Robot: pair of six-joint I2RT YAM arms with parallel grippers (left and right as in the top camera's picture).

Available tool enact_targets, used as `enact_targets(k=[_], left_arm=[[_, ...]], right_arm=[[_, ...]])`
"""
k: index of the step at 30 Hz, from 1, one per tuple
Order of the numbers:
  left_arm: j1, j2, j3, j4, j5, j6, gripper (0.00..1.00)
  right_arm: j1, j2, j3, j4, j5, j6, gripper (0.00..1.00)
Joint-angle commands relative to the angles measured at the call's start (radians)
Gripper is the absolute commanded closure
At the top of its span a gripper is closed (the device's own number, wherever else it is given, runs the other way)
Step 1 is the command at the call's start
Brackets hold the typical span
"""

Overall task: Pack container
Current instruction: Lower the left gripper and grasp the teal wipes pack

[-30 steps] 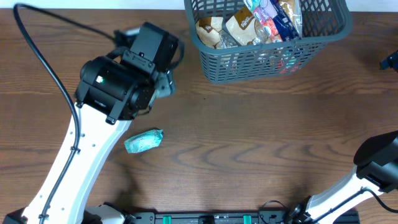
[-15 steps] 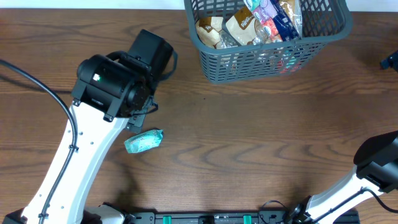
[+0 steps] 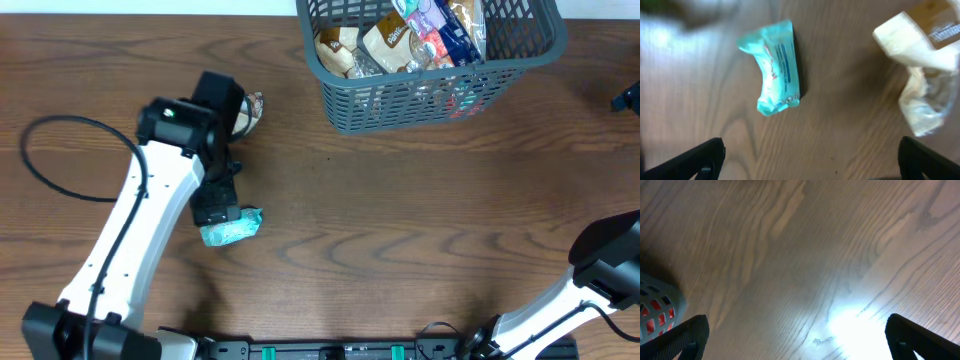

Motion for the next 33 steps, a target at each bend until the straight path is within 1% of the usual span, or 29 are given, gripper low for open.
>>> enact_targets(k=[1, 4, 7, 8, 13, 17, 18, 20, 27, 33], left_arm=[[0.005, 0.000, -0.077, 0.051, 0.059, -0.017, 0.01], [0.005, 0.000, -0.138, 0.098, 0.055, 0.012, 0.01], [0.005, 0.000, -0.208, 0.159, 0.033, 0.114, 0.01], [0.005, 0.000, -0.232, 0.172, 0.033, 0.132, 0.01], [0.005, 0.001, -0.382, 0.268, 0.038, 0.143, 0.01], [0.005, 0.001, -0.507, 0.455, 0.038, 0.222, 0.01], [0.005, 0.001, -0.538, 0.511, 0.038, 0.235, 0.01], [0.005, 0.001, -0.571, 0.568, 0.038, 0.235, 0.01], [0.005, 0.015, -0.594, 0.652, 0.021, 0.235, 0.01], [0.005, 0.073, -0.594, 0.745, 0.034, 0.234, 0.01]], right_arm=[[-0.005, -0.002, -0.002, 0.002, 0.000, 0.013, 0.01], [-0.005, -0.002, -0.002, 0.001, 0.000, 0.013, 0.01], [-0.005, -0.002, -0.002, 0.001, 0.000, 0.013, 0.01], [-0.005, -0.002, -0.002, 0.001, 0.000, 0.013, 0.01], [-0.005, -0.002, -0.002, 0.001, 0.000, 0.013, 0.01], [-0.005, -0.002, -0.002, 0.001, 0.000, 0.013, 0.01], [-0.005, -0.002, -0.002, 0.001, 0.000, 0.013, 0.01], [-0.005, -0.002, -0.002, 0.001, 0.000, 0.013, 0.01], [-0.005, -0.002, -0.002, 0.001, 0.000, 0.013, 0.01], [-0.005, -0.002, -0.002, 0.001, 0.000, 0.013, 0.01]])
